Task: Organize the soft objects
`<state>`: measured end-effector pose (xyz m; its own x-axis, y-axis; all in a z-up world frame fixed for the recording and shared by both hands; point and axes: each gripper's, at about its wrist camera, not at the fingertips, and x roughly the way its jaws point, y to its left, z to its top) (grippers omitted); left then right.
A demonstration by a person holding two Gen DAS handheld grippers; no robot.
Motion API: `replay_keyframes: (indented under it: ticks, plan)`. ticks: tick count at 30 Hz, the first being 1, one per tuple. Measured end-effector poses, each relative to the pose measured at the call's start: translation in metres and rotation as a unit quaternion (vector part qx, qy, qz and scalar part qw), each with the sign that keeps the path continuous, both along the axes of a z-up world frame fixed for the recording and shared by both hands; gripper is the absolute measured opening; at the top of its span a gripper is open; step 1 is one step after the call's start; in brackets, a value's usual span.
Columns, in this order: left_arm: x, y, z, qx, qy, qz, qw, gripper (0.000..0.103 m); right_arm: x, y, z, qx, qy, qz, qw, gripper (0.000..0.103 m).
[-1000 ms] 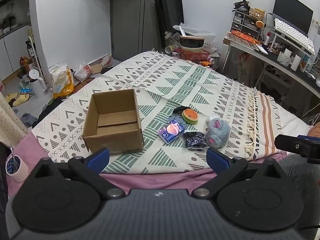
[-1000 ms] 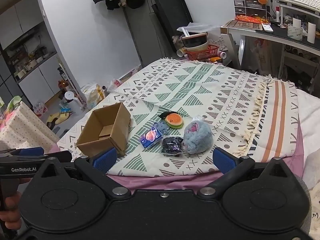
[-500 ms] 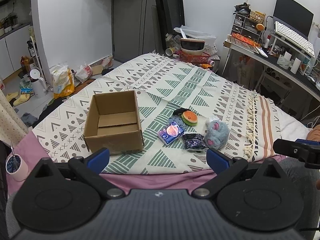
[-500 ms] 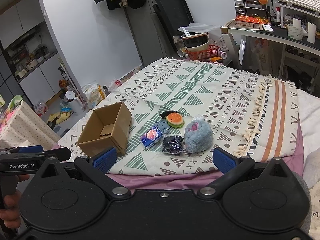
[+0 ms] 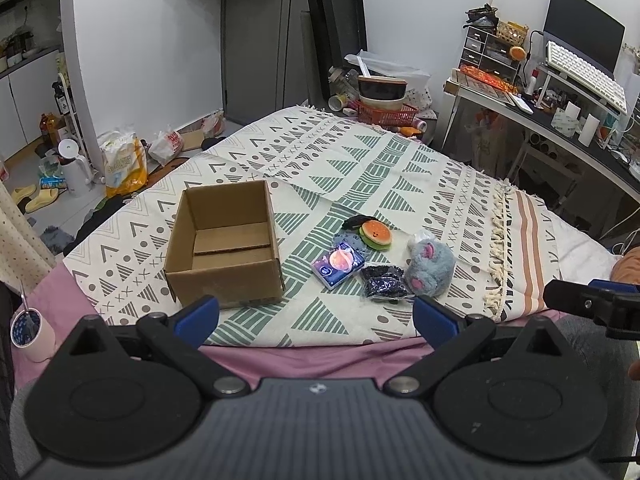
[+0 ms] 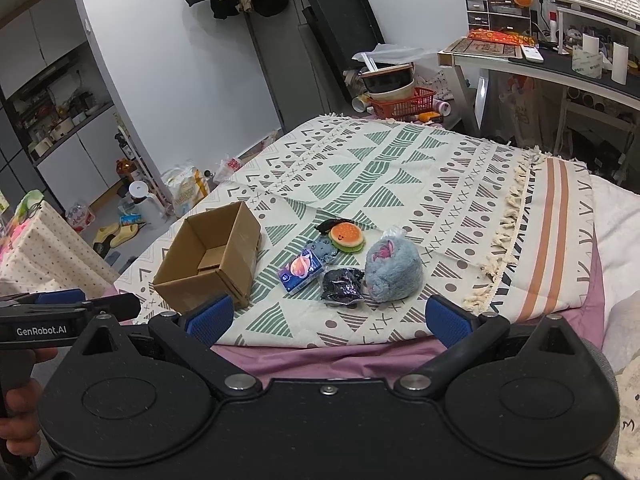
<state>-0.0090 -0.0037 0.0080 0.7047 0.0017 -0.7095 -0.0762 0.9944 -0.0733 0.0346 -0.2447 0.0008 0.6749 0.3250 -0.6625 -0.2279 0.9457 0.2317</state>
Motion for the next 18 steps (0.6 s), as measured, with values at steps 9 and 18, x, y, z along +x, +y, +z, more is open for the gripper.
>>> replay_keyframes:
  ticks: [9,18]
  plan:
    - [-0.0003,-0.0009,0.0,0.001,0.0,0.0,1.0,0.102,-0.0005,-0.0007,0.0003,0.0,-0.001,0.002,1.0,0.103]
    - [-0.0006,-0.002,0.0002,0.001,0.001,0.0,1.0,0.102,-0.0003,-0.0016,0.0004,-0.001,0.0,-0.001,1.0,0.103]
